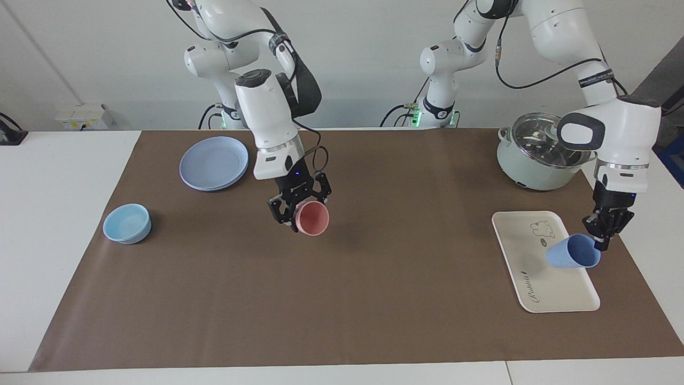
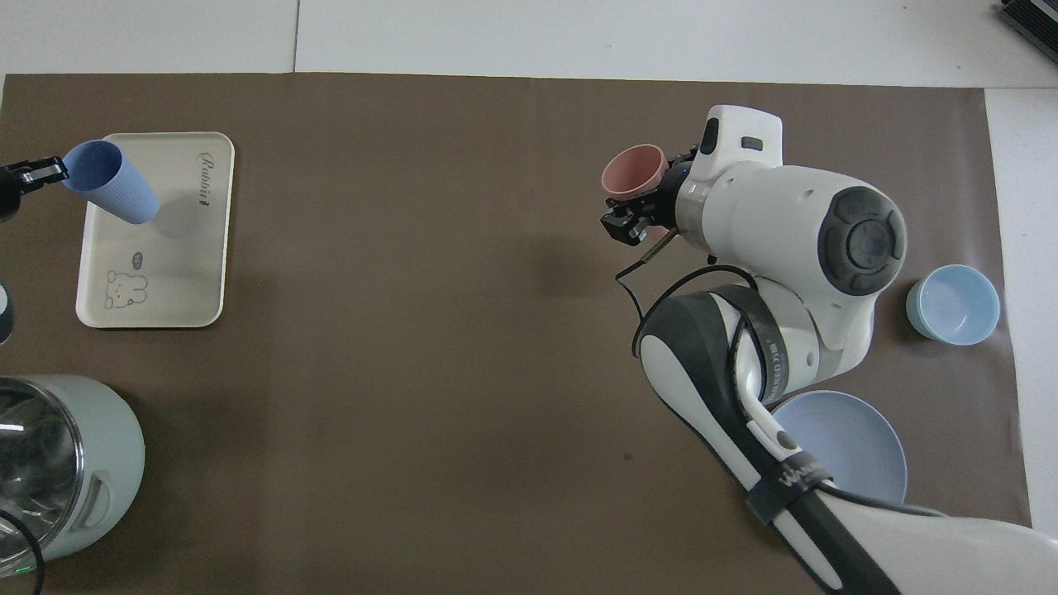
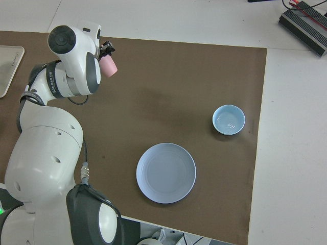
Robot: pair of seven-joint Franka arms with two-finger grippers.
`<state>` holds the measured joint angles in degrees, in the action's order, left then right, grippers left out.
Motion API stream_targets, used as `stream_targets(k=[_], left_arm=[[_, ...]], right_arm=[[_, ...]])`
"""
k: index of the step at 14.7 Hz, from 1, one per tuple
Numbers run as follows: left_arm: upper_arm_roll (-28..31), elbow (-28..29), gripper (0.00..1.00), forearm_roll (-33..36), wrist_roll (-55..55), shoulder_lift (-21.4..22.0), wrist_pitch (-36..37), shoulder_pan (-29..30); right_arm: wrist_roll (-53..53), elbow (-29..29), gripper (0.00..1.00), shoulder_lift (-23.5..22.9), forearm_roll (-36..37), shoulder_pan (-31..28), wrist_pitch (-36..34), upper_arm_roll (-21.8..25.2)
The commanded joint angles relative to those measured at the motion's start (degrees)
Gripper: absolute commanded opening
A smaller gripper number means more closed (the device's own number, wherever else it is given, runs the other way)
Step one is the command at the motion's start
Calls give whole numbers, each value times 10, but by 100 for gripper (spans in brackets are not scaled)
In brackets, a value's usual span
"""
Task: Place cup on tray
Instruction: 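Carry the cup with the left gripper over the white tray, then lower the cup onto the tray with the left gripper while the right gripper withdraws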
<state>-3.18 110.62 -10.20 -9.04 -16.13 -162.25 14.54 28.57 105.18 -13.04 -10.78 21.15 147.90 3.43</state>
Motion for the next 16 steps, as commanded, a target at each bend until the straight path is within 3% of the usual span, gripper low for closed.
stream_targets(k=[1,4,5,8,10,12,13,14,16], left_arm=[[-2,18,0,-1,-9,-15,-57,-1],[-3,33,0,0,-9,-17,-74,-2],[-3,45,0,0,-9,-17,-90,-3],[-7,66,0,0,-9,-16,-112,-4],[-6,67,0,0,-9,-16,-112,-6],[-6,64,32,1,-16,-16,-109,-6],[-6,61,59,0,-20,-16,-105,-7],[-6,58,75,0,-21,-16,-100,-8],[-6,42,92,0,-21,-11,-58,-9]], right_arm=[[189,1,0,-12,-163,-51,23,-8],[483,-4,0,-27,-442,-116,-22,-7],[537,-5,0,-29,-483,-140,-57,-6],[615,-22,0,-48,-510,-221,-152,-8],[679,-46,0,-87,-576,-262,-217,-8],[731,-67,0,-137,-645,-288,-265,-9],[742,-78,0,-149,-662,-291,-272,-8],[744,-80,0,-156,-666,-292,-280,-9],[771,-96,0,-185,-666,-312,-305,-9]])
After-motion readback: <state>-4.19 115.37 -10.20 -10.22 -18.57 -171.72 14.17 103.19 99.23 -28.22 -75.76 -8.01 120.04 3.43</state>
